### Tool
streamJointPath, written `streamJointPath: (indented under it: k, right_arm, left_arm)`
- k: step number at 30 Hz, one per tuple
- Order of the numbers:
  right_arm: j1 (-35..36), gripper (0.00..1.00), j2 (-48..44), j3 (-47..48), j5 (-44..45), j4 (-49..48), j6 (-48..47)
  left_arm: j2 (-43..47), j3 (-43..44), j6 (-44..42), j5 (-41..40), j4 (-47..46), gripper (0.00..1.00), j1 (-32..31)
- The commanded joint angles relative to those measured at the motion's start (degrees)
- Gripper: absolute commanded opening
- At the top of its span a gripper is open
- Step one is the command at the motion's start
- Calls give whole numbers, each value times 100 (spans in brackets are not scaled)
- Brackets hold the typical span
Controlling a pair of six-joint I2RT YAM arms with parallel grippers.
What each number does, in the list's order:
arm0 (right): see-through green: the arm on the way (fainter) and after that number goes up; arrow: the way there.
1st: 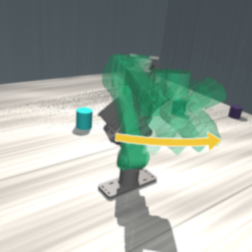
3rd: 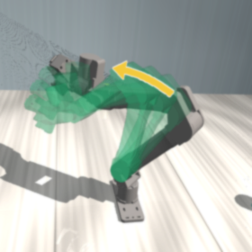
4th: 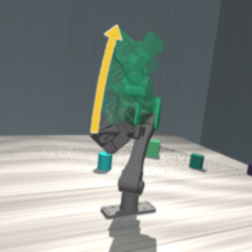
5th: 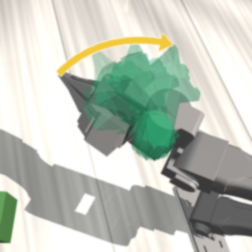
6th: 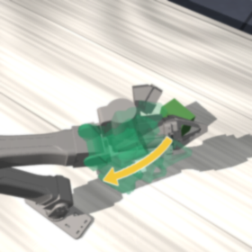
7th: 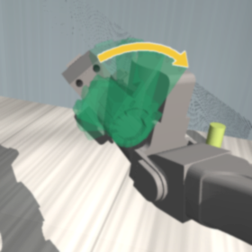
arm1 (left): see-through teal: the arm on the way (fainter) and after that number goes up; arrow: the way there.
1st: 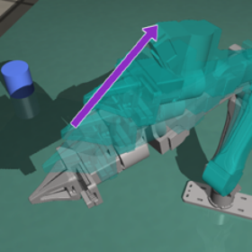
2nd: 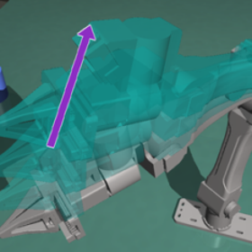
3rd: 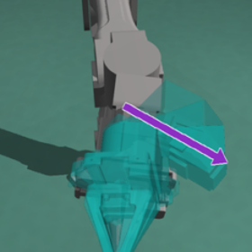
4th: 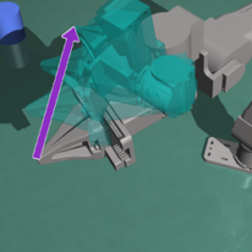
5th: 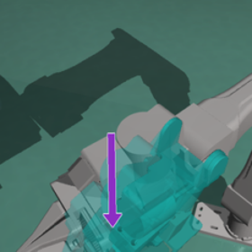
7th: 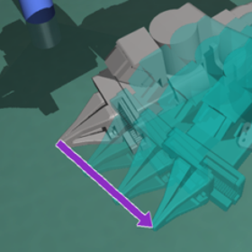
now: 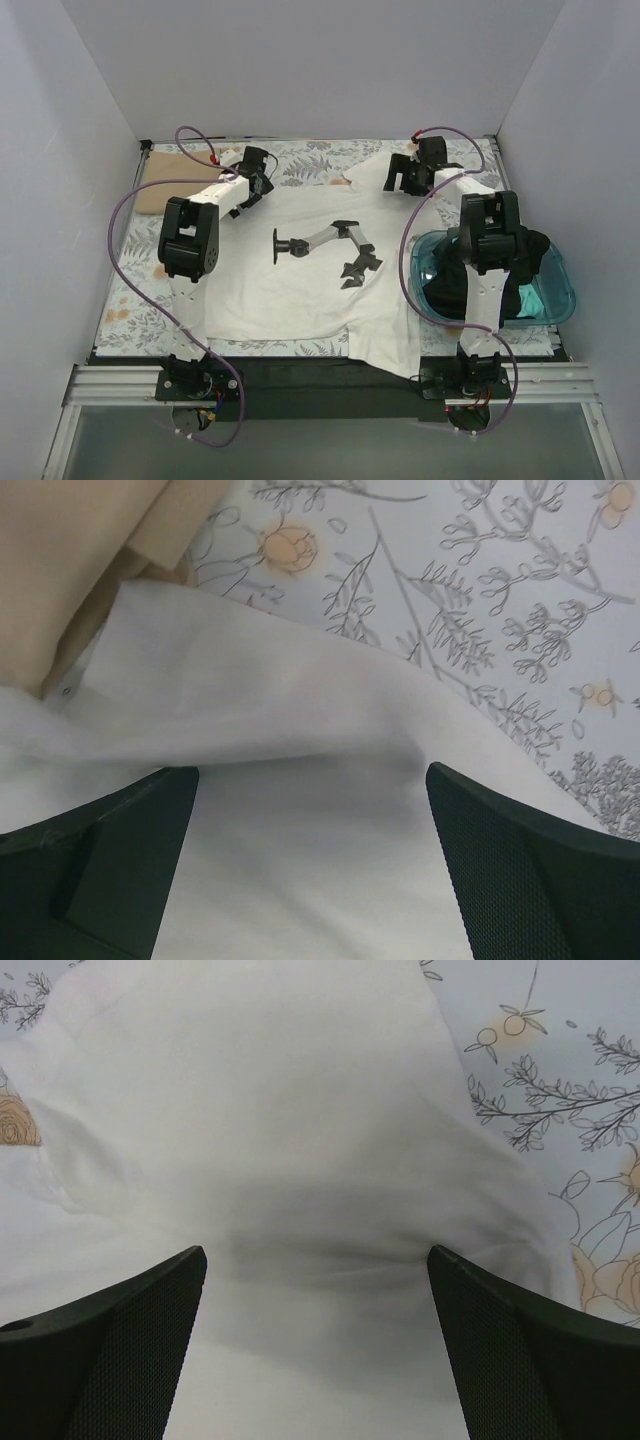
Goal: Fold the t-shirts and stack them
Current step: Flatten the tshirt out
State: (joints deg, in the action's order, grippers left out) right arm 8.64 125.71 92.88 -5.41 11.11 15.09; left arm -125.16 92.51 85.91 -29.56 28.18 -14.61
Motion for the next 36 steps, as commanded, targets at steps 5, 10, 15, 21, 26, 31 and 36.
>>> streamJointPath:
  k: [5,10,15,21,26,31,36]
  right_arm:
    - [-231,98,1042,1327,101,900,-252]
    - [-416,98,1746,2304,-188,1218,-59]
    - [-451,98,2053,3051,-373,1218,-129]
    - [-460,98,1958,3403,-487,1226,-366]
    - [-408,98,1266,3290,-619,1305,-673]
    - [-119,98,219,2142,-339,1367,-824]
    - [418,98,-1117,576,277,1306,-771]
  left_arm:
    - [-1236,1338,-548,442,169,98,204]
    - [-2107,2815,-847,907,205,98,389]
    - [-2329,3168,-1058,1277,-40,98,433]
    - [-1731,2553,-1085,1629,-384,98,433]
    - [-986,2413,-1041,1734,-366,98,433]
    - [-28,1763,-988,2129,-322,98,328]
    - [1446,358,-831,1938,-314,98,64]
